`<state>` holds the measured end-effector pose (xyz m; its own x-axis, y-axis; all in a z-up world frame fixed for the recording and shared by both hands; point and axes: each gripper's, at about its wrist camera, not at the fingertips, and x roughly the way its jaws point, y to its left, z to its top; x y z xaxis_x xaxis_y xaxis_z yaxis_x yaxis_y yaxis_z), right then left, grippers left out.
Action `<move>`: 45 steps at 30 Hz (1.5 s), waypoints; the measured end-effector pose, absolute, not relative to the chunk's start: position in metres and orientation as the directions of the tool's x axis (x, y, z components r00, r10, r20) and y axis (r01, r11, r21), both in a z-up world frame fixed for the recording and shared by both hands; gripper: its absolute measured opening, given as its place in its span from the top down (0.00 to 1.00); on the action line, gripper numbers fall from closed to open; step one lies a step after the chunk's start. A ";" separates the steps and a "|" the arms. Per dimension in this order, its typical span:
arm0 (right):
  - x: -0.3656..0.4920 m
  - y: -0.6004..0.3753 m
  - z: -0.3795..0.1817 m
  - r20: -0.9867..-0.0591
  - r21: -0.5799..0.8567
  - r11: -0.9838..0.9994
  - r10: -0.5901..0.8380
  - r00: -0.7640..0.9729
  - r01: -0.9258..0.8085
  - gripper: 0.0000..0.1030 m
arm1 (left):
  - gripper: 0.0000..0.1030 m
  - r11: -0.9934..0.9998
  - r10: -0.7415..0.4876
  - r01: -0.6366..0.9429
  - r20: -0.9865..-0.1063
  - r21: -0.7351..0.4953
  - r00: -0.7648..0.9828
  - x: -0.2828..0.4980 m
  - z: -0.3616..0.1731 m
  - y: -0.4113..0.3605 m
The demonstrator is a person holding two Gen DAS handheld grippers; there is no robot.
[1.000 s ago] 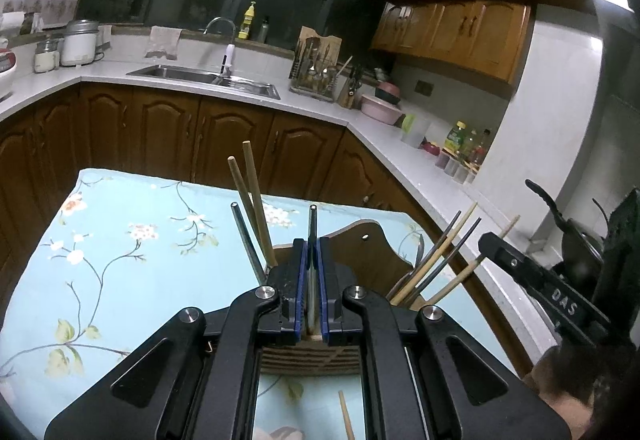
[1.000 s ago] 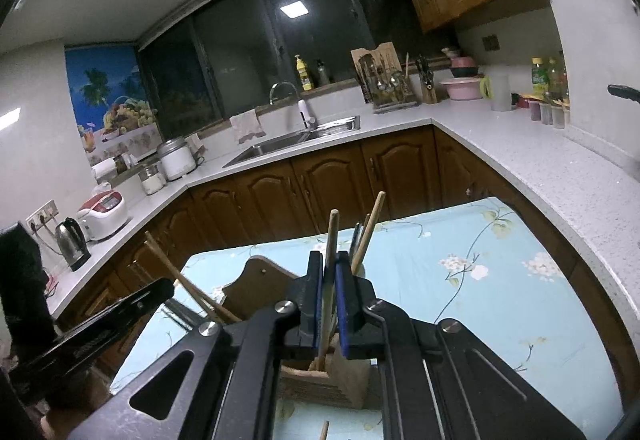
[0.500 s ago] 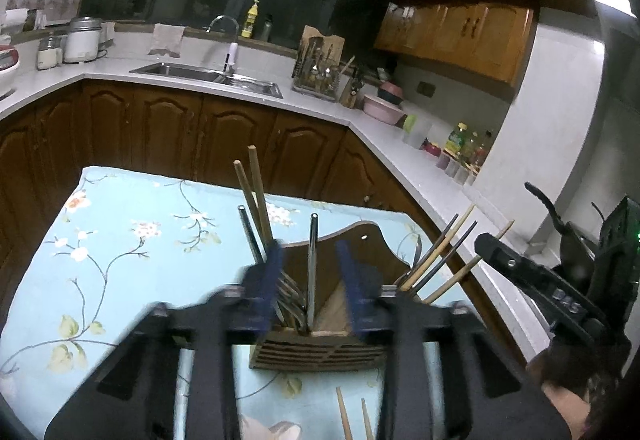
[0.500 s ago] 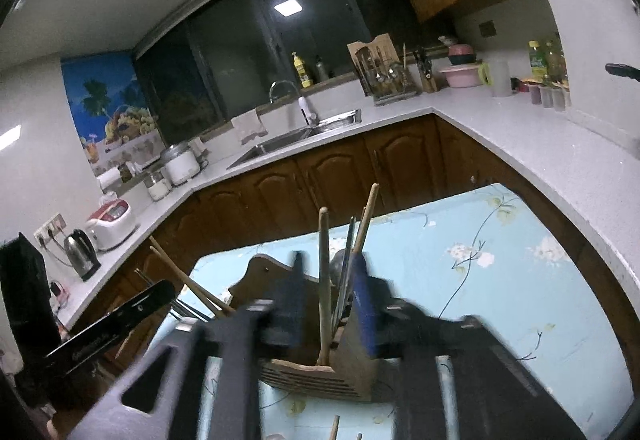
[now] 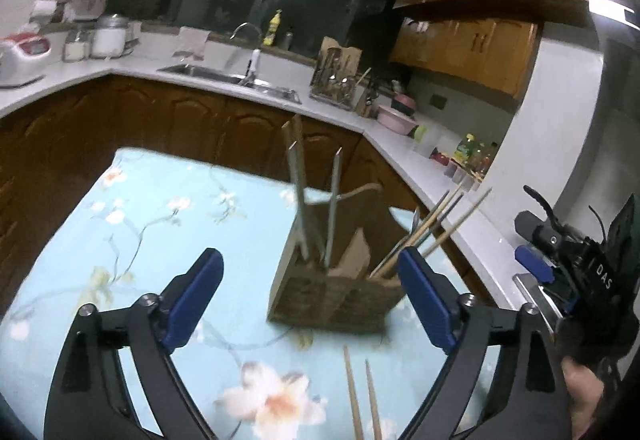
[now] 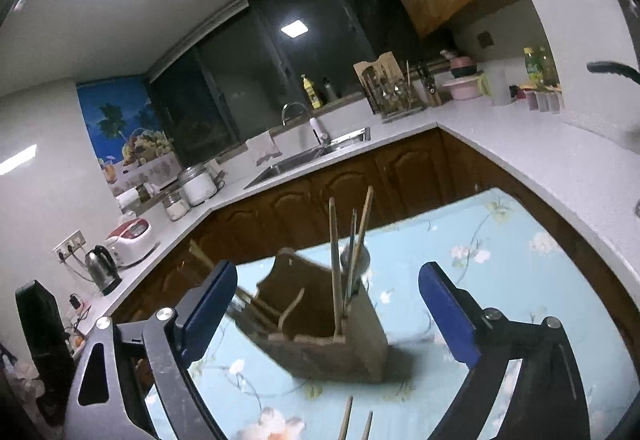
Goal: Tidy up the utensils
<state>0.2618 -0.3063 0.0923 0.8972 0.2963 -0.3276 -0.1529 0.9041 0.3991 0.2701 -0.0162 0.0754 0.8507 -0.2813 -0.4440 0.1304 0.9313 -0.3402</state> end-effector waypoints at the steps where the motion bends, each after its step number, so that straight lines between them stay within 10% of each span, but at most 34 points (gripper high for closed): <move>1: 0.255 -0.306 0.088 -0.333 0.404 0.901 0.305 0.892 -0.158 0.09 | 0.11 0.931 -0.279 0.124 -0.450 -0.344 0.848 0.265 0.073 -0.014; 21: 0.088 -0.295 0.146 -0.181 0.222 0.942 0.294 0.938 -0.252 0.00 | 0.00 0.953 -0.237 0.148 -0.351 -0.263 0.906 0.122 0.123 0.005; 45: 0.037 -0.279 0.005 -0.248 0.076 0.995 0.084 0.965 -0.067 0.00 | 0.00 0.990 -0.065 0.012 -0.374 -0.142 0.925 0.063 0.011 0.001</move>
